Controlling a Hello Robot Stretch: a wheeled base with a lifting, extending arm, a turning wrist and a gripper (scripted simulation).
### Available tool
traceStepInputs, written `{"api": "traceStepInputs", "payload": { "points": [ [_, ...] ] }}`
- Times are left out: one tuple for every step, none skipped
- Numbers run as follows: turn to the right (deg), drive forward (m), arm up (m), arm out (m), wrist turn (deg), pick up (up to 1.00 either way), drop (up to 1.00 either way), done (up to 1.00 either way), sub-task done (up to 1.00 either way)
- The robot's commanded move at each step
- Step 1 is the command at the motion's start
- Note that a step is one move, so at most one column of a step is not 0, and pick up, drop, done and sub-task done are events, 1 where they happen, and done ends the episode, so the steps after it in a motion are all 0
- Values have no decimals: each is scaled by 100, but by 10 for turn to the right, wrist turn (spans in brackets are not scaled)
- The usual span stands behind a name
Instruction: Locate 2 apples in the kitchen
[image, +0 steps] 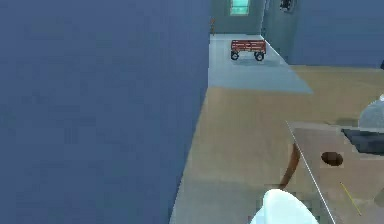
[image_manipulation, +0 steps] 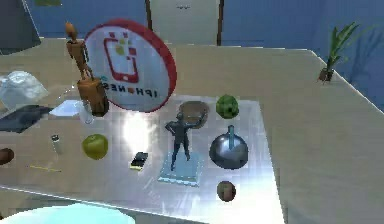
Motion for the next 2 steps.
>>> {"api": "traceStepInputs", "payload": {
  "points": [
    [450,0,0,0,0,0,0,0,0],
    [450,0,0,0,0,0,0,0,0]
  ]
}}
